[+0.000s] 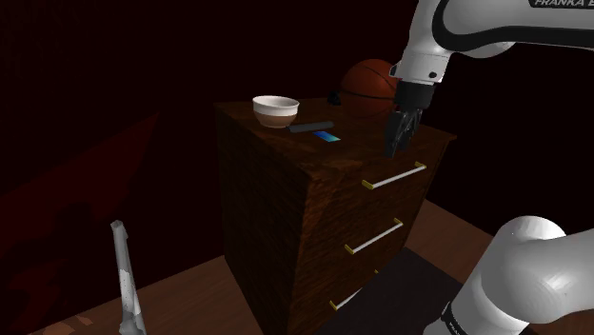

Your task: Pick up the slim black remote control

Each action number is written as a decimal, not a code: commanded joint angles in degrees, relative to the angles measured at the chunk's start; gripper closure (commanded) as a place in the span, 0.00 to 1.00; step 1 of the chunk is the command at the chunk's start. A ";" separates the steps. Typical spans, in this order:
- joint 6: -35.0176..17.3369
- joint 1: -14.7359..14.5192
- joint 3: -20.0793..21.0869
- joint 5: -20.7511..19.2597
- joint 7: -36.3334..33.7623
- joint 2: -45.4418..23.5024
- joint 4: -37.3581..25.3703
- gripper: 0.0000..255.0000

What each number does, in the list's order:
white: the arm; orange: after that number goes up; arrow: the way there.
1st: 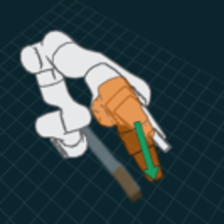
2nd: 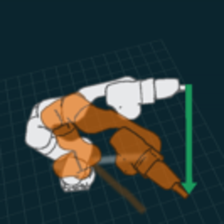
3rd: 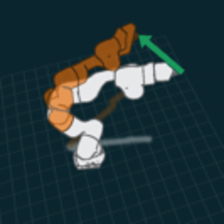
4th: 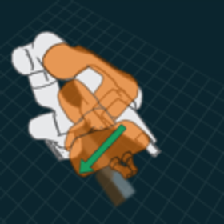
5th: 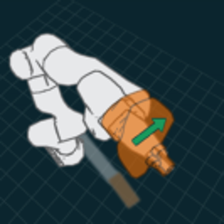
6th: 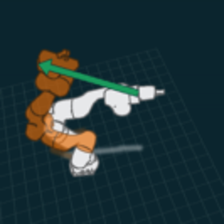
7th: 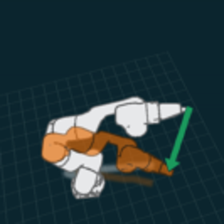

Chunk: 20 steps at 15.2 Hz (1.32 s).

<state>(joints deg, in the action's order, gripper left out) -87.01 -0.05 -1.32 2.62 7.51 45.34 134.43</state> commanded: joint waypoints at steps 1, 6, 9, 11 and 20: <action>0.00 0.00 0.00 0.00 0.00 0.00 0.00 0.00; -3.44 -2.83 -6.74 -4.91 16.66 -8.32 -5.20 0.00; -5.33 -4.72 -10.25 -6.59 26.46 -14.11 -9.52 0.00; -6.42 -6.00 -12.33 -7.14 32.95 -18.22 -12.84 0.00; -8.65 -10.48 -18.74 -4.48 61.59 -38.30 -31.71 0.00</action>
<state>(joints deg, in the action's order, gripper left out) -95.61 -10.21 -19.60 -2.34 65.56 9.06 104.78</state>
